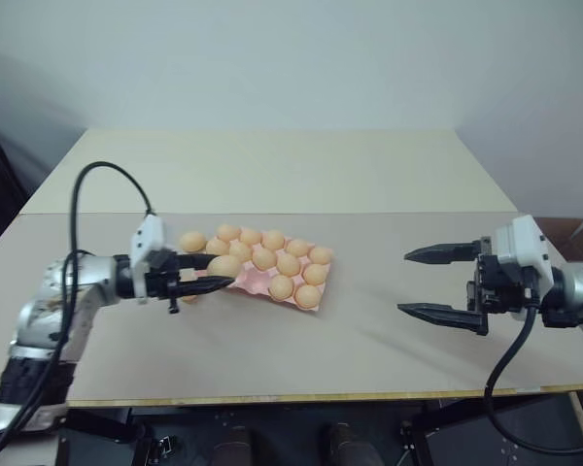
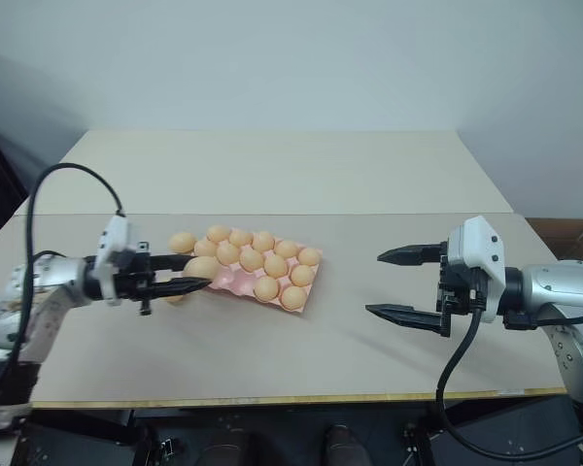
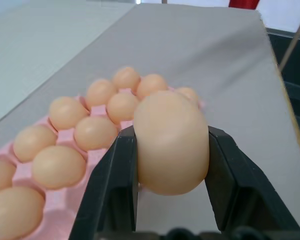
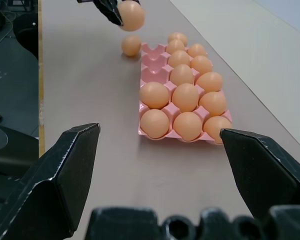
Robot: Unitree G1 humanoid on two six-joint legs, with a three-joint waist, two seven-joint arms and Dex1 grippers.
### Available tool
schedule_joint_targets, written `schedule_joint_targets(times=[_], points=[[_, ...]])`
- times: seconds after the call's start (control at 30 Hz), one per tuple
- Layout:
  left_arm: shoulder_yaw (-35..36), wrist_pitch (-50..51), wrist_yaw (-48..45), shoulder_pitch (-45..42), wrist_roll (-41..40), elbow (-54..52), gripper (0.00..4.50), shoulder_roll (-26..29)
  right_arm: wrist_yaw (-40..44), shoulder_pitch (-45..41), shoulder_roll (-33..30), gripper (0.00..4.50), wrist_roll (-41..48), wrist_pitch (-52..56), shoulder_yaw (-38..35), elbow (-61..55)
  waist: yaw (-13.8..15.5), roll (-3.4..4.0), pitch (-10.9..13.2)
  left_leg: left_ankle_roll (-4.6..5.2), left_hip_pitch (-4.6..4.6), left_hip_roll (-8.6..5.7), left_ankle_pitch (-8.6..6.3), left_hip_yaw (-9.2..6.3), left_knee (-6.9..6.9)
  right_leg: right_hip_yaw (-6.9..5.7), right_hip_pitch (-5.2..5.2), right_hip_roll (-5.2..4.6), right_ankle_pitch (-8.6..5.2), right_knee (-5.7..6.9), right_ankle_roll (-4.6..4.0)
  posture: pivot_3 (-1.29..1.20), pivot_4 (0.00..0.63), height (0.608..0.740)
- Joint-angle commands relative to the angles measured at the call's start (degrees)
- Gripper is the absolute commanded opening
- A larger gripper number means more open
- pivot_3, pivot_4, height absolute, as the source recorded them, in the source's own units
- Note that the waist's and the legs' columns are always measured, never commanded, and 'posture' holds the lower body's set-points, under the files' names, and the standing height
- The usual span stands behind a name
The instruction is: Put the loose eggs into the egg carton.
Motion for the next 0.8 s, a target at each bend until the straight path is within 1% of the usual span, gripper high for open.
schedule_joint_targets(times=[0.03,0.13,0.2,0.23,0.43,0.57,0.7,0.8], points=[[-3.48,-3.96,4.94,-4.06,6.88,3.65,1.72,-2.68,-0.42,-0.66,-0.67,4.50,1.39,-0.84,-1.69,-1.77,0.00,-0.01,0.00,0.00,0.03,-0.01,0.00,0.00,0.00,0.02,0.03,0.00,0.00,0.01,0.00,0.00,0.150,0.740],[-5.18,-3.67,5.40,-6.83,8.02,6.02,1.72,-5.23,-0.92,-0.17,-0.69,4.50,1.70,-0.58,-2.05,-2.70,-0.03,-0.02,0.00,0.00,0.01,-0.02,0.00,-0.01,0.02,0.03,0.02,0.01,0.02,0.01,0.02,0.00,0.150,0.740],[-6.68,-3.62,5.05,-7.83,9.58,7.16,2.24,-5.65,-1.36,0.16,-0.69,4.50,1.80,-0.42,-2.39,-3.13,-0.23,-0.02,0.00,0.00,0.00,-0.02,0.00,-0.01,0.02,0.05,0.01,0.02,0.02,0.00,0.03,0.00,0.150,0.740],[-7.33,-3.71,4.43,-8.17,10.17,7.68,2.43,-5.51,-1.54,0.34,-0.70,4.50,1.89,-0.32,-2.61,-3.36,-0.30,-0.03,0.00,0.01,0.00,-0.02,0.00,-0.01,0.02,0.06,0.01,0.03,0.02,0.00,0.03,0.00,0.150,0.740],[-6.64,-3.48,2.17,-8.59,9.32,7.57,4.43,-5.05,-2.87,1.46,-0.75,4.50,2.43,0.06,-3.33,-4.62,-0.33,-0.03,0.00,0.01,-0.02,-0.02,0.00,-0.01,0.02,0.07,-0.01,0.02,0.03,0.00,0.03,0.00,0.150,0.740],[-4.51,-4.16,2.60,-8.33,8.69,6.75,4.47,-4.44,-3.50,1.15,-0.71,4.50,2.57,-0.02,-2.91,-4.46,-0.28,-0.03,0.00,0.01,0.00,-0.02,0.00,-0.01,0.03,0.08,0.00,0.03,0.03,0.01,0.03,0.00,0.150,0.740],[0.68,-1.34,0.70,-7.72,3.30,4.14,4.47,-2.29,-3.86,0.49,-0.42,4.50,2.50,-0.31,-2.13,-4.00,-0.49,-0.03,0.00,0.01,-0.01,-0.01,0.00,-0.01,0.03,0.08,-0.02,0.03,0.03,0.01,0.03,0.00,0.150,0.740],[6.32,0.68,-1.08,-4.62,-1.05,2.10,4.47,1.07,-3.66,0.02,-0.19,4.50,2.35,-0.71,-1.68,-3.36,-0.96,-0.03,0.00,0.01,-0.02,-0.01,0.00,-0.01,0.02,0.08,-0.02,0.03,0.03,0.00,0.03,0.00,0.150,0.740]])
